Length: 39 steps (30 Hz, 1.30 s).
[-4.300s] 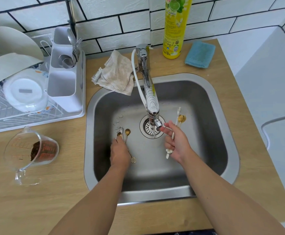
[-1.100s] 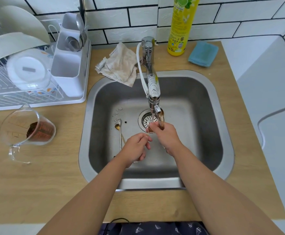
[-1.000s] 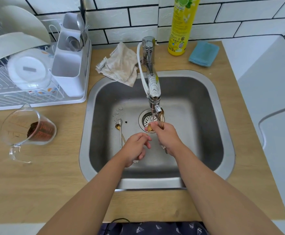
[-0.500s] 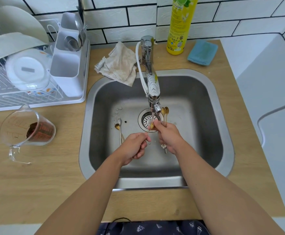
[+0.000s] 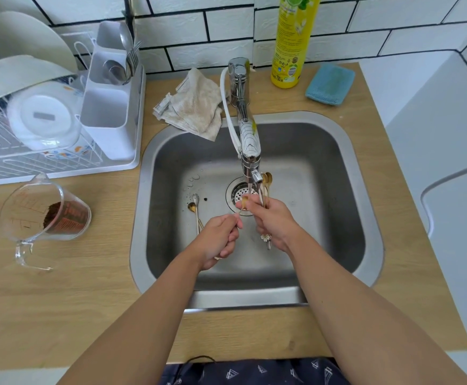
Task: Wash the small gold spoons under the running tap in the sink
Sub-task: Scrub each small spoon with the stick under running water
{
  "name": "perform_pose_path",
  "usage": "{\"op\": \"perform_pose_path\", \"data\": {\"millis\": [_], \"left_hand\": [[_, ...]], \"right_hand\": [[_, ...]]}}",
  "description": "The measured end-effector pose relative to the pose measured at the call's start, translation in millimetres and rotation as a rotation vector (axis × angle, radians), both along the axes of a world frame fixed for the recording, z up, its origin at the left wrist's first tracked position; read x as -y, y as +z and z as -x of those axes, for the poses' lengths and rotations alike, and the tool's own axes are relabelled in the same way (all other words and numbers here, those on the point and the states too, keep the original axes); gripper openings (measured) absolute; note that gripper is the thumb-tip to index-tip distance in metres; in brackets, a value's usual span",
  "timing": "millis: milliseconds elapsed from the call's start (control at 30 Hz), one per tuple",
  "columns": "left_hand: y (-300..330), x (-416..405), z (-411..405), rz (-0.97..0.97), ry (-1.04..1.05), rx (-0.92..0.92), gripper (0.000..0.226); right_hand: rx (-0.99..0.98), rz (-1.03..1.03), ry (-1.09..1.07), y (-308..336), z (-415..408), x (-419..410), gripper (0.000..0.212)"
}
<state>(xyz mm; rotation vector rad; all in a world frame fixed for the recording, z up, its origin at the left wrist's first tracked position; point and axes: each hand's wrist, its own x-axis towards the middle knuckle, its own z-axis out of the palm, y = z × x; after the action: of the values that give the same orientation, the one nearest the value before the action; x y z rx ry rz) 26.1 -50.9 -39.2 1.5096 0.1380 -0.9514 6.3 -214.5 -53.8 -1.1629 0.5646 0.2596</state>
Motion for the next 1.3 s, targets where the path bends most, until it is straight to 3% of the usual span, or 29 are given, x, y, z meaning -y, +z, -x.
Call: {"op": "perform_pose_path", "data": {"millis": [33, 167, 400, 600, 733, 867, 1100, 1300], "left_hand": [[0, 0, -1, 0.007, 0.009, -0.013, 0.031], [3, 0, 0, 0.037, 0.011, -0.054, 0.029], [13, -6, -7, 0.182, 0.096, -0.267, 0.028], [13, -10, -8, 0.265, 0.059, -0.36, 0.026], [9, -8, -3, 0.181, -0.052, -0.297, 0.032], [2, -4, -1, 0.03, -0.07, -0.161, 0.034], [0, -5, -2, 0.019, -0.031, -0.168, 0.033], [1, -3, -2, 0.032, -0.013, -0.173, 0.033]], "right_hand": [[0.011, 0.007, 0.015, 0, 0, -1, 0.004], [-0.012, 0.105, 0.015, 1, 1, -1, 0.024], [0.031, -0.153, 0.05, 4, -1, 0, 0.019], [0.065, -0.246, 0.04, 3, 0, 0, 0.014], [0.029, -0.028, 0.019, 2, 1, -1, 0.023], [0.038, 0.193, -0.017, -4, 2, -5, 0.019], [0.045, 0.26, 0.051, -2, 3, -7, 0.013], [0.008, 0.163, 0.028, 1, 2, -7, 0.014]]}}
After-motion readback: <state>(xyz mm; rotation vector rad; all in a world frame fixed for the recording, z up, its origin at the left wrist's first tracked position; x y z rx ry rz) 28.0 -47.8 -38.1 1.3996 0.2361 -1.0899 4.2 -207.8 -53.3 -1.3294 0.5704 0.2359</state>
